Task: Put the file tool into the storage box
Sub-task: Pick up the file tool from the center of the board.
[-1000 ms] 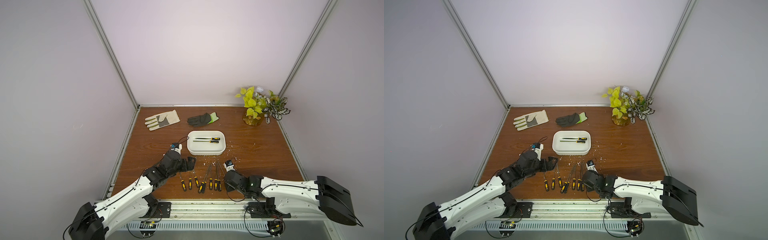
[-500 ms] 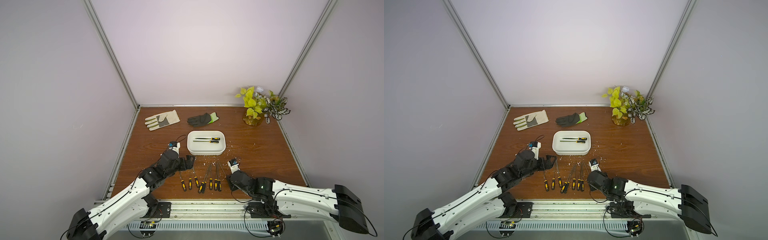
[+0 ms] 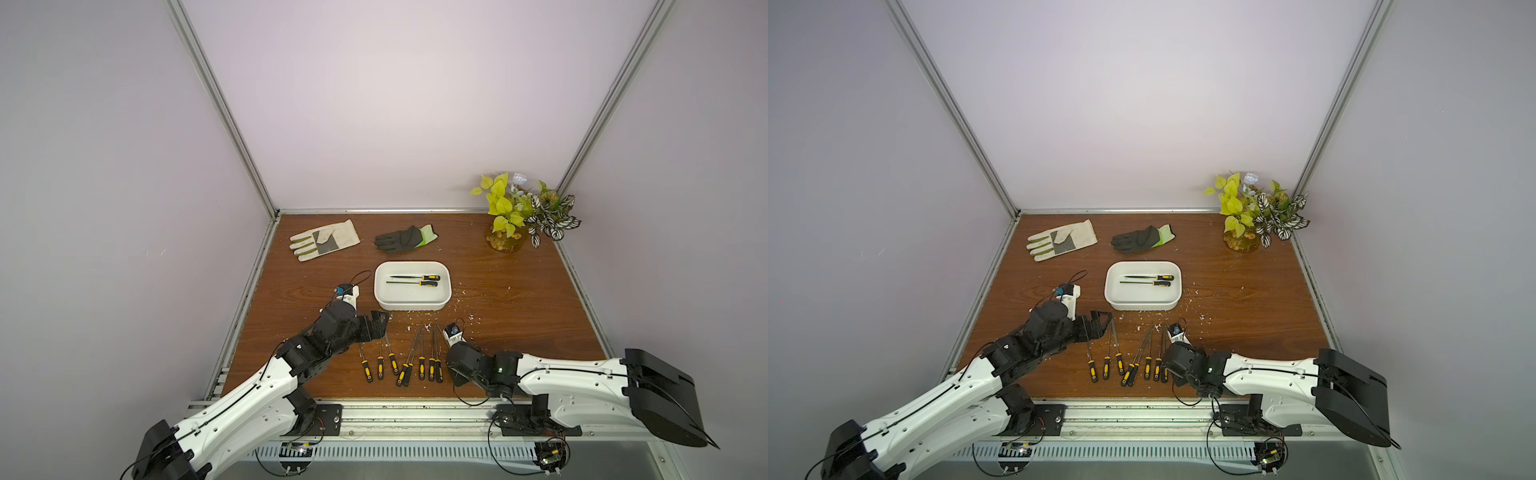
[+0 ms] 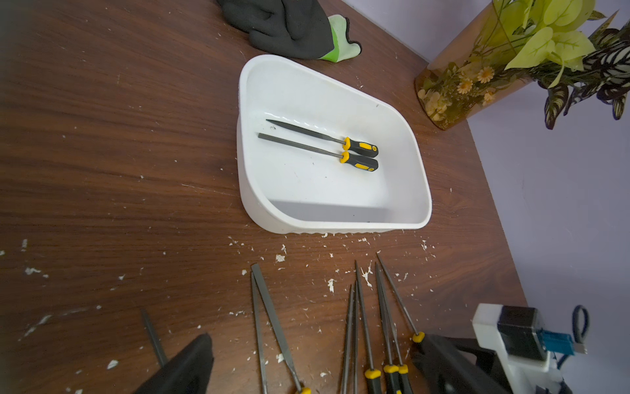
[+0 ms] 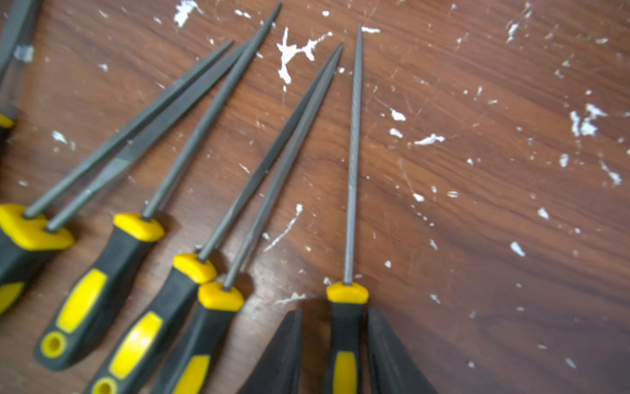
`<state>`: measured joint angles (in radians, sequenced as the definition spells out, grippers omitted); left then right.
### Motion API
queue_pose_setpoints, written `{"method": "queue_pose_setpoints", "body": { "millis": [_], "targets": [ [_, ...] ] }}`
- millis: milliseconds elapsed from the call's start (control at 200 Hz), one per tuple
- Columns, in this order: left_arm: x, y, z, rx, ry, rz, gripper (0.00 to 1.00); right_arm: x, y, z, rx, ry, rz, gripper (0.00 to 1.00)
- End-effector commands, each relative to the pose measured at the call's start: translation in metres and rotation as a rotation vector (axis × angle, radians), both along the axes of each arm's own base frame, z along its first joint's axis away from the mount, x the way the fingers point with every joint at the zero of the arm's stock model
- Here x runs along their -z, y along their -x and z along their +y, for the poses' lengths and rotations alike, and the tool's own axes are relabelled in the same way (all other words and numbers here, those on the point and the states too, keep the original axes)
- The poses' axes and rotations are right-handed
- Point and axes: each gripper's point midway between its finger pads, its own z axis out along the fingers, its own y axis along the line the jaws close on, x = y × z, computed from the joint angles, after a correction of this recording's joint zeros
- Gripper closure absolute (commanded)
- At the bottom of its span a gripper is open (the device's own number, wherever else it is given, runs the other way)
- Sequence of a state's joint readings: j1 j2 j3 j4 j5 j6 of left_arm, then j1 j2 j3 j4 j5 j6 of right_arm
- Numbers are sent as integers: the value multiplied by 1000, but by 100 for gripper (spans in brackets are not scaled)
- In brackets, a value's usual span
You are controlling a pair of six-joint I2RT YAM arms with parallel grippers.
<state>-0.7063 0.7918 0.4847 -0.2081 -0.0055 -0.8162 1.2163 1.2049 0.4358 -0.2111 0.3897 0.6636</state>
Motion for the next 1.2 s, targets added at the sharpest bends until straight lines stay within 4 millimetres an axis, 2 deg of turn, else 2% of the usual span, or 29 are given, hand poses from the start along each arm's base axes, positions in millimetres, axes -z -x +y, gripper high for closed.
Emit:
{"method": "queue_pose_setpoints", "body": {
  "millis": [0, 160, 295, 450, 530, 580, 721, 821, 971, 1086, 1196],
  "targets": [
    [4, 2, 0, 0, -6, 2, 2, 6, 4, -2, -16, 35, 13, 69],
    [0, -1, -4, 6, -1, -6, 2, 5, 4, -4, -6, 31, 2, 84],
    [-10, -6, -9, 16, 5, -28, 2, -9, 1, -5, 15, -11, -27, 90],
    [-46, -16, -16, 37, 7, -99, 2, -33, -2, -10, 38, -84, -81, 95],
    [-66, -20, -21, 55, 12, -148, 0, -52, -4, -10, 36, -136, -114, 96],
    [-80, -23, -23, 68, 21, -188, 0, -71, -6, -5, 19, -183, -139, 96],
    [-133, -30, -25, 101, 13, -320, 0, -123, -15, 9, -26, -256, -235, 100],
    [-154, -46, -18, 111, -18, -337, 0, -150, -23, 23, -93, -240, -308, 100],
    [-156, -75, -11, 151, -31, -288, 0, -172, -35, 50, -237, -167, -380, 100],
    [-146, -89, -13, 171, -85, -291, 0, -180, -57, 62, -325, -147, -410, 100],
    [-131, -98, -10, 170, -110, -306, 0, -189, -71, 75, -474, -209, -414, 100]
  ]
}}
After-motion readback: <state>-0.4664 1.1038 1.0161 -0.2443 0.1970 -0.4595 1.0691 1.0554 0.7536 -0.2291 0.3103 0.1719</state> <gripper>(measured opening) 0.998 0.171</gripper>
